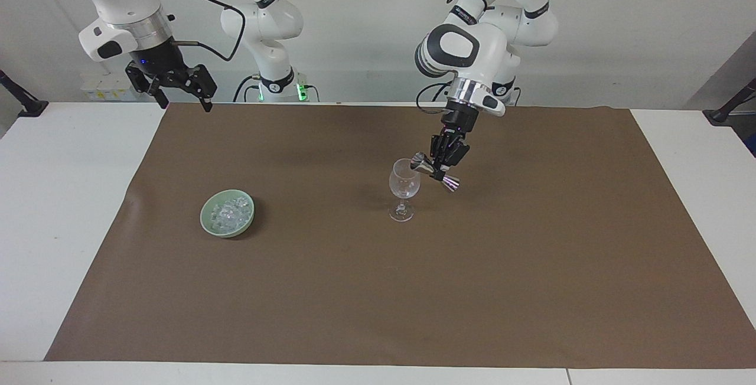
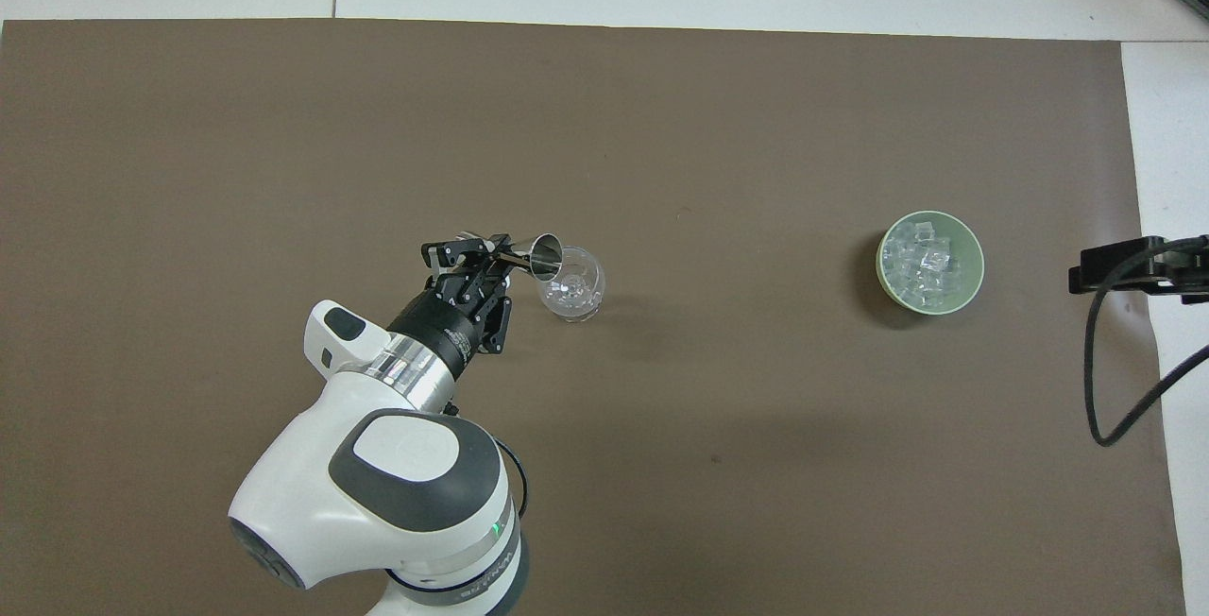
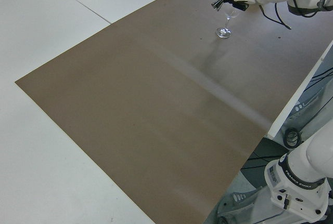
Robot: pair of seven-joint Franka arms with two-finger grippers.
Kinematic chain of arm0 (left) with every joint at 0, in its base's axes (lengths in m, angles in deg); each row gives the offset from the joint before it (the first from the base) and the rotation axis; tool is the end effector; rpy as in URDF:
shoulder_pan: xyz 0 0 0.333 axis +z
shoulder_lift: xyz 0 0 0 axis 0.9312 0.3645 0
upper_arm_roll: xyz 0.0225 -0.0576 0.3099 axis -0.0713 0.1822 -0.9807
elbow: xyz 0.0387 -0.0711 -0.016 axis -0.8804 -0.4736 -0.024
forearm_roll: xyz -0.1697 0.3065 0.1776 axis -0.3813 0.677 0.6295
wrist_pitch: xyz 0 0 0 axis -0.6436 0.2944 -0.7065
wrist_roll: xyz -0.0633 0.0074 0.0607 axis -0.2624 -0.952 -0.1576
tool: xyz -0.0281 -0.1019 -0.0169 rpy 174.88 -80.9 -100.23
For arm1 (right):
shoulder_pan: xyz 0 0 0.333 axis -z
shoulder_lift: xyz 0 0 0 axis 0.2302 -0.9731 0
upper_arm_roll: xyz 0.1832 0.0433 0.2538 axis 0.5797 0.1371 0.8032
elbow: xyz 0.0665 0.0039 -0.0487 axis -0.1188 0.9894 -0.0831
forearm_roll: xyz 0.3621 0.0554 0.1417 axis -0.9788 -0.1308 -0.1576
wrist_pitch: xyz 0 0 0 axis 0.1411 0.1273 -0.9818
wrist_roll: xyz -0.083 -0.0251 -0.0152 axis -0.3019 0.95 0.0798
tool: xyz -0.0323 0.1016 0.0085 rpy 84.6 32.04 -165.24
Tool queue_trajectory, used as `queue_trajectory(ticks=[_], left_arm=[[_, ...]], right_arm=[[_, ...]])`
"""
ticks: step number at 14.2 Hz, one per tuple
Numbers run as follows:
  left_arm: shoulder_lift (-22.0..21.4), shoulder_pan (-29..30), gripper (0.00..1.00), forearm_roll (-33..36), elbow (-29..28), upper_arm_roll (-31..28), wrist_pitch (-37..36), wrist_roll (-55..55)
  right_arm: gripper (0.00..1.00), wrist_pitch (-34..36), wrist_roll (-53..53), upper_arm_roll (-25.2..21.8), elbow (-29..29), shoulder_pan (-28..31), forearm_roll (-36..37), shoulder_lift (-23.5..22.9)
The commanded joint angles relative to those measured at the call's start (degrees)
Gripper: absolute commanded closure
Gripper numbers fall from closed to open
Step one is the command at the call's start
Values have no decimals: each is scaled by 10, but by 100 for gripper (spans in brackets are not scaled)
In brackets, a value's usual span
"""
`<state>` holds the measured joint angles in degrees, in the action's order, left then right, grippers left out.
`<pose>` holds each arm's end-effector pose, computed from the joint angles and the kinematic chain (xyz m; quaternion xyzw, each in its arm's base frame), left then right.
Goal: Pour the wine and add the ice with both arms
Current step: 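Tilt the jigger with the left gripper to pour into the glass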
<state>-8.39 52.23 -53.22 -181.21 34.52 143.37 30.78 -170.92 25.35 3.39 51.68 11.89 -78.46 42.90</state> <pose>0.4392 -0.2824 0.4254 0.6000 0.6645 0.0936 0.4355 0.5184 -0.0325 0.6320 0.9985 -0.0553 0.0007 0.0002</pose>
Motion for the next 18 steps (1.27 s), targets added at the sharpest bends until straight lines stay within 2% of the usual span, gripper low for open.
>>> queue_trajectory(ticks=[1, 18], left_arm=[[-1, -12, 100, 2, -1, -6, 13, 18], [7, -25, 100, 4, 8, -6, 40, 97]], right_arm=[[0, 0, -12, 1, 13, 2, -5, 13], [0, 0, -12, 1, 14, 2, -5, 13]])
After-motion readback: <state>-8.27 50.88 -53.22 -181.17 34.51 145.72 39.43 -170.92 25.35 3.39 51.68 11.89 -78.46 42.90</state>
